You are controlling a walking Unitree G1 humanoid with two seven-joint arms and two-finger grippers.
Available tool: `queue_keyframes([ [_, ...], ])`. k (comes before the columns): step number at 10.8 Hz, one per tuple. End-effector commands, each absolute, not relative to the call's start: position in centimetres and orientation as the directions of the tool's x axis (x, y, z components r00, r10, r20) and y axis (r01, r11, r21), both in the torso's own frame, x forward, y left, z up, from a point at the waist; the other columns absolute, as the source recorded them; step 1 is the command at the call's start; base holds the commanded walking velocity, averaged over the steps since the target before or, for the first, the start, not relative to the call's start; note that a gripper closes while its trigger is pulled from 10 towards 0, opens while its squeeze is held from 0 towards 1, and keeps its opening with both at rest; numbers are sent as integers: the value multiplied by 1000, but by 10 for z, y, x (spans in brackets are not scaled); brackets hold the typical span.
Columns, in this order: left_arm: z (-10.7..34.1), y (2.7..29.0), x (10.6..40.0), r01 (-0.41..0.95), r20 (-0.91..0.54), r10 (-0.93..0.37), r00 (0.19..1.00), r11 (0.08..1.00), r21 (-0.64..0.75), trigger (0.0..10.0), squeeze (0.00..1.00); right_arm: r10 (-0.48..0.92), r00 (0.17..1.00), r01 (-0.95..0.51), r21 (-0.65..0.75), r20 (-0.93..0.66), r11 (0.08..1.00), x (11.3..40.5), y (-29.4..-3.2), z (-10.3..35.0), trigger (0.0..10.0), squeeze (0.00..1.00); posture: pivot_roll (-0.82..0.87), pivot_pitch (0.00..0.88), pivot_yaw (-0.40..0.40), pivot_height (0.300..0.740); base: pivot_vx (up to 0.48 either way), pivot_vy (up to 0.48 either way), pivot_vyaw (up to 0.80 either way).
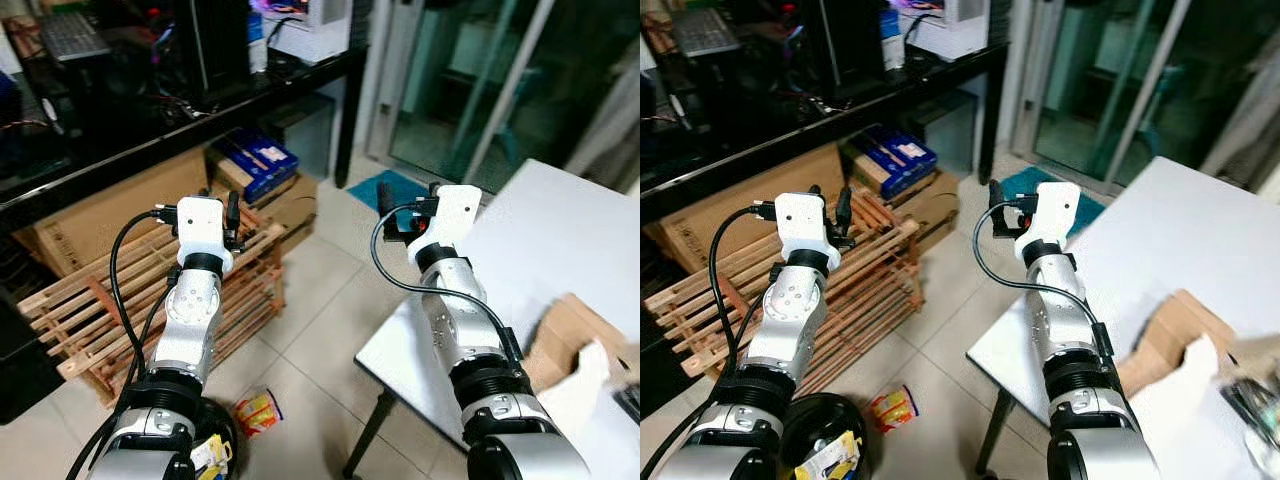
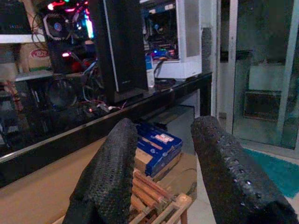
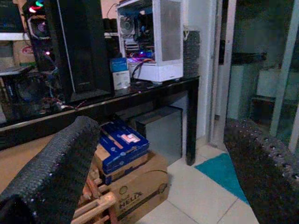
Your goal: Picking trash to rubbish bin
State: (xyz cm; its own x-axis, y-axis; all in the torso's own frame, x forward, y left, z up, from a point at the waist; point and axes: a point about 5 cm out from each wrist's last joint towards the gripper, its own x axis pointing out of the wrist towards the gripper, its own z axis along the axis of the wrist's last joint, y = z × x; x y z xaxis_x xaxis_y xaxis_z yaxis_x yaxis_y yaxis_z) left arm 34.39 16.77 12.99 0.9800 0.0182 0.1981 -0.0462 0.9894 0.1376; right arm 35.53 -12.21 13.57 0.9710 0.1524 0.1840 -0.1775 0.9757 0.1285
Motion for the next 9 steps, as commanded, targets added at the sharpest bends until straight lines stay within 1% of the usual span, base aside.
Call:
queue_keyframes([
  [1, 129, 169, 344, -49, 194, 22, 981, 990, 135, 10000, 0, 159, 968, -185, 127, 192, 974, 357, -121, 138, 10000, 0, 61, 0, -27, 740, 0, 0, 0],
  [3, 129, 164, 345, -39, 191, 14, 982, 991, 127, 10000, 0, 151, 970, -176, 125, 188, 976, 356, -124, 137, 10000, 0, 58, 0, -25, 740, 0, 0, 0],
  [9, 129, 166, 345, -45, 188, 23, 982, 992, 115, 10000, 0, 150, 972, -173, 123, 178, 977, 357, -123, 136, 10000, 0, 60, 0, -23, 740, 0, 0, 0],
])
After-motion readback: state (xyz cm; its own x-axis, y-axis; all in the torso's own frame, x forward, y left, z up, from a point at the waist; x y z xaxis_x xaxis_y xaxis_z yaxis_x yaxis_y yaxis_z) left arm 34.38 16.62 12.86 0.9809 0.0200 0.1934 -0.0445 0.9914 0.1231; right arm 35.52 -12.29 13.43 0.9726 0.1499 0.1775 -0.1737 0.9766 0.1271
